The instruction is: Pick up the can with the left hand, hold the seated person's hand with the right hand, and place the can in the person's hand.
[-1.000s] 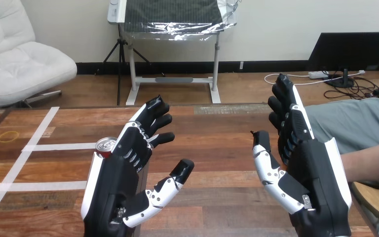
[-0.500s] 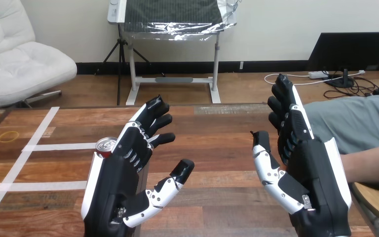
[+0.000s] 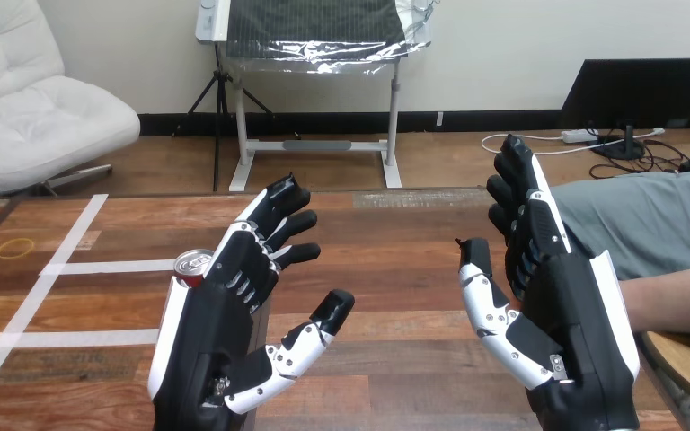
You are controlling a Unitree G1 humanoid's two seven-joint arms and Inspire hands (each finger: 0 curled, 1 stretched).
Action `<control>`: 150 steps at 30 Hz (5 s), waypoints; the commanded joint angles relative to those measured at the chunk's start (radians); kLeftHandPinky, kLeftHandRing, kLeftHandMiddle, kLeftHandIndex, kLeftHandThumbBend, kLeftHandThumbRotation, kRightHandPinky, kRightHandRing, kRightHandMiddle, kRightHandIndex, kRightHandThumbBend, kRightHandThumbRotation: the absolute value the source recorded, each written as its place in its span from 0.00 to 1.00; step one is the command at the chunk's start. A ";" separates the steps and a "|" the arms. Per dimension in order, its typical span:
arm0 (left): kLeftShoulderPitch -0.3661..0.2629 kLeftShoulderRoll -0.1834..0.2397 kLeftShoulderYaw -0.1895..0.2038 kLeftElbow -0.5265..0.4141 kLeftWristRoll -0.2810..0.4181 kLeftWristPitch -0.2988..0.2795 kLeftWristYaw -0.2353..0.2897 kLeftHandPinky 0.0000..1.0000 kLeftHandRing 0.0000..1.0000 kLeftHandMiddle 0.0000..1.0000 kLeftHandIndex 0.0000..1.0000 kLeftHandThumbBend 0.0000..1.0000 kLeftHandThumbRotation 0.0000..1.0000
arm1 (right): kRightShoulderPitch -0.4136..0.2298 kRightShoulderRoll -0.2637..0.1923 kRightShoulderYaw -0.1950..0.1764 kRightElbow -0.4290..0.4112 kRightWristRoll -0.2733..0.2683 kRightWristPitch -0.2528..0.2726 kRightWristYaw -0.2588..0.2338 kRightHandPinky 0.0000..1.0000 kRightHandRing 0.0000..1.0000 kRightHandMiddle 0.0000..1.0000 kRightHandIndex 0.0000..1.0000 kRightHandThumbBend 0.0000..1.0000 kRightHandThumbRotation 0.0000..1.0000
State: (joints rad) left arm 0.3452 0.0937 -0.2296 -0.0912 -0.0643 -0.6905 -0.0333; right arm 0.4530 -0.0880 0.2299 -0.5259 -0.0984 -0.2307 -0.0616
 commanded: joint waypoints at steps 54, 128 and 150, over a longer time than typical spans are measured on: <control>-0.027 -0.063 0.002 -0.051 0.034 -0.024 0.034 0.76 0.84 0.87 0.87 0.59 0.00 | -0.041 0.023 -0.012 -0.035 -0.011 -0.006 0.002 1.00 1.00 1.00 1.00 0.00 0.00; -0.287 -0.021 0.263 0.216 0.319 0.116 0.335 0.97 0.98 0.98 0.95 0.73 0.21 | -0.061 0.017 -0.023 -0.022 -0.014 0.000 0.014 1.00 1.00 1.00 1.00 0.00 0.00; -0.434 0.059 0.261 0.500 0.368 0.144 0.333 0.96 0.98 0.98 0.97 0.87 0.42 | -0.058 0.021 -0.028 -0.026 -0.011 0.005 0.024 1.00 1.00 1.00 1.00 0.00 0.00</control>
State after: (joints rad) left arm 0.0091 0.1246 0.0346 0.3671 0.2688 -0.5461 0.2804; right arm 0.4425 -0.0848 0.2153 -0.5258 -0.1152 -0.2215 -0.0415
